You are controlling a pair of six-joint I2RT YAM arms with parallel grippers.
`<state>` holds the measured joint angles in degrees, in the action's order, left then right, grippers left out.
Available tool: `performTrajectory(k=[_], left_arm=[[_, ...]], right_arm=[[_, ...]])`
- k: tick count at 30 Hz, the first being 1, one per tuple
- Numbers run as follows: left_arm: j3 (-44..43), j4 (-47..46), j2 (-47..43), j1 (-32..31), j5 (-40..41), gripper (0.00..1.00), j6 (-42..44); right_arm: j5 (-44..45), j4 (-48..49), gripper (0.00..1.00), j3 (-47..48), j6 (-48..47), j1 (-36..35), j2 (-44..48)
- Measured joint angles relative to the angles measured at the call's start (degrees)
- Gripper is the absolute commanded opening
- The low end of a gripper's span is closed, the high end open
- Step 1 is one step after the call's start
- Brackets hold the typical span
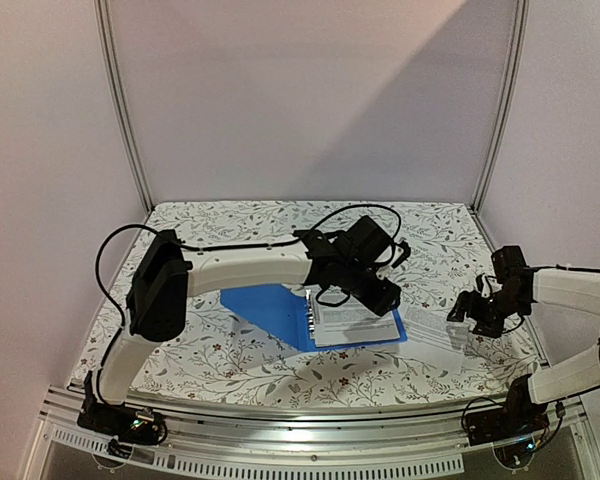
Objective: Put the files into the folder
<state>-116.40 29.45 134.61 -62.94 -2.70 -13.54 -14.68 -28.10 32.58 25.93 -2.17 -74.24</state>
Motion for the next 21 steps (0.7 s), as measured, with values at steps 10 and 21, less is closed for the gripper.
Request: performTrajectory(k=[10, 21], left_arm=[[-0.90, 0.39, 5.95, 0.00, -1.49, 0.56, -0.11], [-1.75, 1.31, 7.52, 0.00, -2.10, 0.52, -0.17]], right_arm=[[-5.70, 7.04, 0.81, -1.40, 1.07, 0.00, -1.22], [-8.96, 8.92, 0.75, -2.34, 1.03, 0.00, -1.05]])
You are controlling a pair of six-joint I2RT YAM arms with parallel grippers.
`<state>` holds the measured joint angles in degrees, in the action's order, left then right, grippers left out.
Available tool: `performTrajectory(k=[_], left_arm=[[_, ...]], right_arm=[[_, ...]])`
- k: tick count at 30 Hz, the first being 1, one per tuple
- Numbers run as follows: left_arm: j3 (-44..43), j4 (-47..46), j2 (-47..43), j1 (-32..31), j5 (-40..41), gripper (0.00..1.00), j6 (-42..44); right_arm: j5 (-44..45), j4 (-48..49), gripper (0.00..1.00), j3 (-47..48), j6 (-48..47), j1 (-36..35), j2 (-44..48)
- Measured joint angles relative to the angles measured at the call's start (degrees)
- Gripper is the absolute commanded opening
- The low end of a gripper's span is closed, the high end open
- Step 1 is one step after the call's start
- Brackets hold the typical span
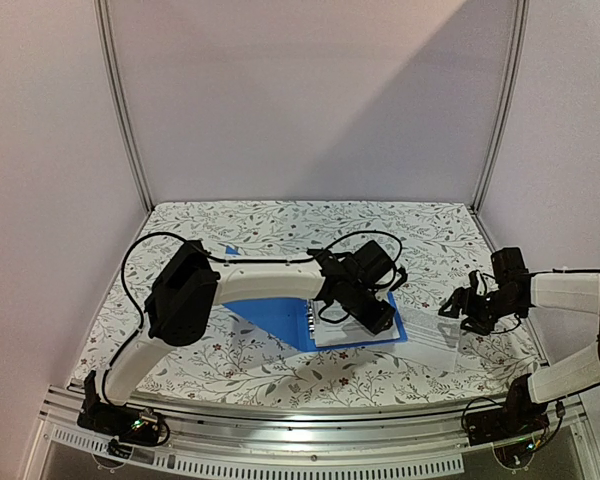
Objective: Put the files into the folder
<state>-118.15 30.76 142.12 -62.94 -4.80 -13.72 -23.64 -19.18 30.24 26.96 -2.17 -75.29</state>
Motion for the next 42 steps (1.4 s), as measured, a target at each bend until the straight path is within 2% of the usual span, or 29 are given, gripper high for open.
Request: performTrajectory(k=[6, 14, 24, 36, 40, 42], left_arm=[[0.00, 0.00, 0.09, 0.00, -0.04, 0.51, 0.00], [0.00, 0.07, 0.52, 0.00, -0.17, 0.49, 0.00], [0.00, 0.07, 0.92, 0.00, -0.20, 0.48, -0.04], [0.00, 0.07, 0.96, 0.22, -0.24, 0.48, -0.24], [0.00, 0.07, 0.96, 0.24, -0.39, 0.47, -0.44], [0.00, 0.07, 0.96, 0.26, -0.42, 0.47, -0.50]], right_arm=[[-3.80, -0.55, 0.68, -0.79, 0.11, 0.00, 0.35], [-9.25, 0.04, 0.54, -1.07, 0.59, 0.00, 0.59], [-14.25, 2.91, 0.49, -2.36, 1.49, 0.00, 0.63], [-15.06, 4.48, 0.47, -4.33, 1.05, -0.02, -2.47], [-15.41, 5.55, 0.40, -4.39, 0.94, -0.11, -3.15], [-15.65, 6.21, 0.29, -4.42, 0.92, -0.31, -3.69]])
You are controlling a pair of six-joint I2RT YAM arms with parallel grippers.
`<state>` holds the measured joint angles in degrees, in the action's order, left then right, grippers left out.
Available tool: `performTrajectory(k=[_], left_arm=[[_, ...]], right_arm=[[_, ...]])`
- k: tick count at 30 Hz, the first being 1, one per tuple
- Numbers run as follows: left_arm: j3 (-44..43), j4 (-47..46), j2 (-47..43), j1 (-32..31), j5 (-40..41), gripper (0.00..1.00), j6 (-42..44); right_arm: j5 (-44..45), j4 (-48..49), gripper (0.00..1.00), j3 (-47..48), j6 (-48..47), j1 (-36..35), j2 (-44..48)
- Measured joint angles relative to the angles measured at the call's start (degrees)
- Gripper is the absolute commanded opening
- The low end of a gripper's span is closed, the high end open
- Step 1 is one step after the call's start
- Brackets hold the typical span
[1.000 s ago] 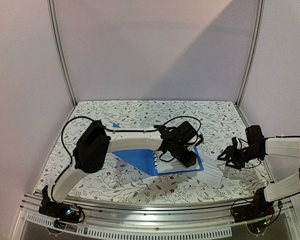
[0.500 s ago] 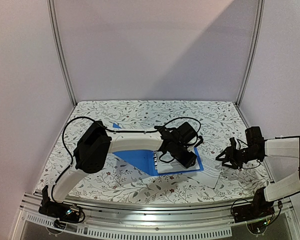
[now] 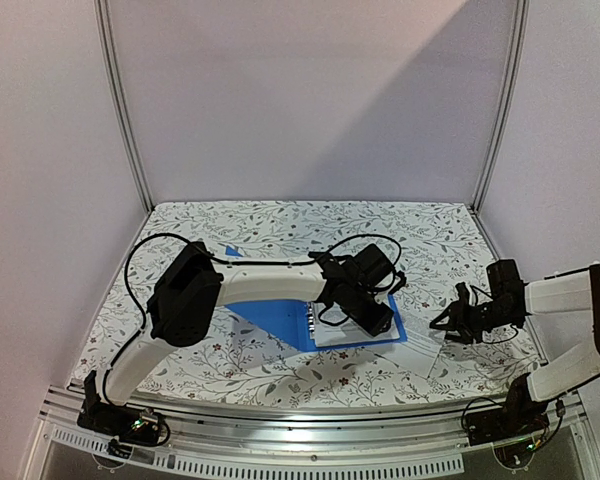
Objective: Put the files into the folder
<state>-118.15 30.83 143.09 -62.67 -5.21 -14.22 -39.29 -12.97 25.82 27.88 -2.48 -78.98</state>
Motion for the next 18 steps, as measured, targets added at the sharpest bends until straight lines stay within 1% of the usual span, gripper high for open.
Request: performTrajectory(k=[3, 4, 6, 9, 10, 11, 12, 15, 18], left_arm=[[0.00, 0.00, 0.00, 0.00, 0.00, 0.47, -0.20], [0.00, 0.02, 0.00, 0.00, 0.00, 0.48, -0.24], [0.00, 0.02, 0.00, 0.02, 0.02, 0.51, -0.37], [0.00, 0.00, 0.00, 0.02, 0.20, 0.62, -0.42], [0.00, 0.00, 0.00, 0.02, 0.33, 0.73, -0.35], [0.00, -0.07, 0.00, 0.02, 0.44, 0.96, -0.07], [0.00, -0.15, -0.02, 0.02, 0.50, 0.99, 0.48], [-0.15, 0.00, -0.46, 0.02, 0.98, 0.99, 1.90], [-2.71, 1.40, -1.36, 0.02, 2.29, 1.00, 3.67]], right_arm=[[-0.04, 0.61, 0.02, 0.00, -0.07, -0.59, -0.68], [-0.04, 0.63, 0.00, 0.00, -0.35, -0.72, -0.74], [0.85, -0.79, 0.00, 0.48, -0.79, -0.94, -0.61], [3.67, -4.20, 0.00, 2.56, -1.77, -0.98, 0.17], [5.70, -6.21, 0.00, 4.13, -2.40, -1.01, 1.01], [7.61, -7.89, 0.00, 6.01, -2.93, -1.01, 2.08], [9.49, -9.33, 0.00, 8.11, -3.63, -1.01, 3.23], [14.10, -12.07, 0.00, 14.19, -5.03, -1.01, 5.64], [16.92, -13.16, 0.00, 19.63, -5.79, -1.01, 5.73]])
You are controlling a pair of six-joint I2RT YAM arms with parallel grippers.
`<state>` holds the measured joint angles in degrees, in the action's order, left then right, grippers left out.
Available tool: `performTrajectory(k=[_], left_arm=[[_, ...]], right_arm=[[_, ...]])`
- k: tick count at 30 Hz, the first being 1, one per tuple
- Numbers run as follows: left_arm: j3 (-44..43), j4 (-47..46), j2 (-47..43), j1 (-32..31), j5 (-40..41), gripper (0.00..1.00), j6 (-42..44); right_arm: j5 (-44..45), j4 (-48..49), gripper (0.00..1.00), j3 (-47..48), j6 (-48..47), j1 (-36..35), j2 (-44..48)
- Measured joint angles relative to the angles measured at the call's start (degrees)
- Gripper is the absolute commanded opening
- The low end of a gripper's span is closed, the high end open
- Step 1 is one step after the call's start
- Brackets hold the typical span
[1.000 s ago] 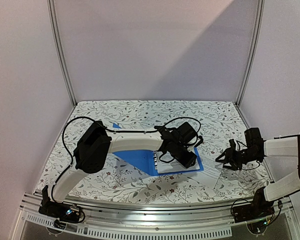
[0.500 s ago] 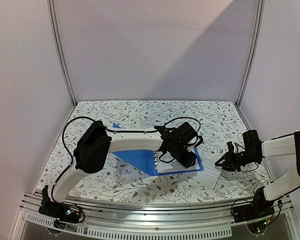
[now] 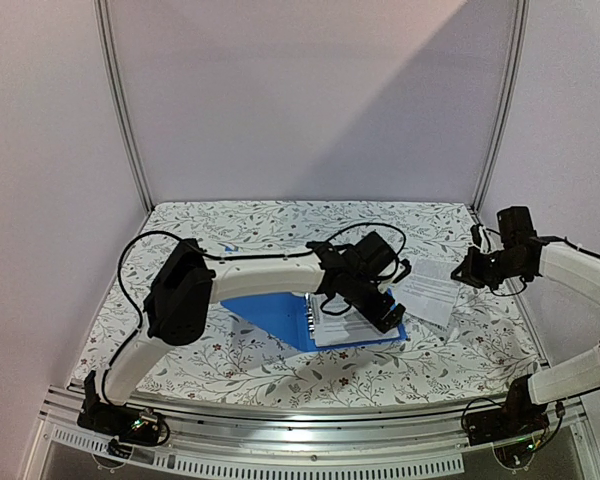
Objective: Put the files into the folder
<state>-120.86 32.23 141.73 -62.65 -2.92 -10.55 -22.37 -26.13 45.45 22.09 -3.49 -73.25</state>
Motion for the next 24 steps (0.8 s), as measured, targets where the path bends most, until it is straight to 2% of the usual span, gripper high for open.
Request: performTrajectory(k=[7, 10, 14, 19, 21, 24], left_arm=[[-1.95, 1.95, -10.88, 0.44, 8.76, 0.99, 5.22], [3.69, 0.13, -20.39, 2.16, 12.68, 1.00, 5.84], [13.27, -3.87, -32.57, 9.66, 16.13, 1.00, 4.72], [26.38, -9.86, -42.16, 23.32, 20.59, 1.00, 2.03], [29.97, -11.06, -43.76, 25.83, 22.43, 1.00, 1.70], [33.24, -12.87, -44.61, 26.16, 24.52, 1.00, 1.68]], right_arm=[[3.28, -2.78, 0.00, 9.64, -0.24, -1.97, -1.73], [3.96, -3.45, 0.00, 14.51, -0.55, -4.35, -2.91], [3.23, -3.52, 0.01, 19.96, -0.61, -8.35, -4.55], [-4.33, -3.96, 0.01, 26.36, -0.76, -13.77, -8.85], [-6.51, -5.09, 0.01, 28.65, -1.01, -15.69, -11.26], [-9.86, -8.72, 0.00, 31.82, -1.99, -18.51, -14.80]])
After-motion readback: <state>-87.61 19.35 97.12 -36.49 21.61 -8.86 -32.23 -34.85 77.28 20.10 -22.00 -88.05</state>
